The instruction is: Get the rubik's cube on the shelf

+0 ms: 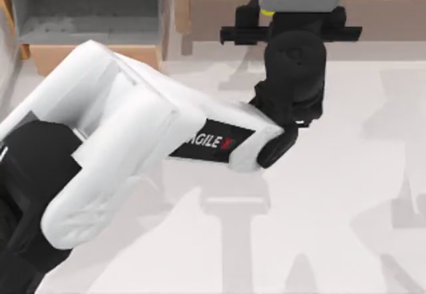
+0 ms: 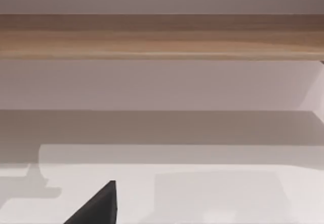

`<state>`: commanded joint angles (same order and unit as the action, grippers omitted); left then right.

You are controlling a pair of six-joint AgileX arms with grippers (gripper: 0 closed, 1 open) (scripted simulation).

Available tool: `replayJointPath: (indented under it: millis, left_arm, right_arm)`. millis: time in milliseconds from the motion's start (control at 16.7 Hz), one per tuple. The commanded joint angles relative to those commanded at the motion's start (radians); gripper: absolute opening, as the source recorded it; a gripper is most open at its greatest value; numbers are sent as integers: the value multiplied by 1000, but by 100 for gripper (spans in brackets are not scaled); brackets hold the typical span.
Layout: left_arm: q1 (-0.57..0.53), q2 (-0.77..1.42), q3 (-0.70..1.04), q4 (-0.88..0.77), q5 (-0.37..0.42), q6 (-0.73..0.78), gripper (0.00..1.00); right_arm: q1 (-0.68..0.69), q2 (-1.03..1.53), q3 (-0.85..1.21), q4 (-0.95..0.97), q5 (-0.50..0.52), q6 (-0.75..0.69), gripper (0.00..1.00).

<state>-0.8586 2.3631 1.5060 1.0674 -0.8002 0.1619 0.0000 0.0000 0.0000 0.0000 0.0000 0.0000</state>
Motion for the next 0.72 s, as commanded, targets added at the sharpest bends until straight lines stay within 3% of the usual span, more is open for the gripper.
replayJointPath:
  millis: [420,720]
  left_arm:
    - [-4,0,4,-4,1,1,0]
    - [31,61,132,-84,29,-8,0]
  right_arm:
    - [0,0,0,0,0,0,100]
    - [0,0,0,0,0,0,100]
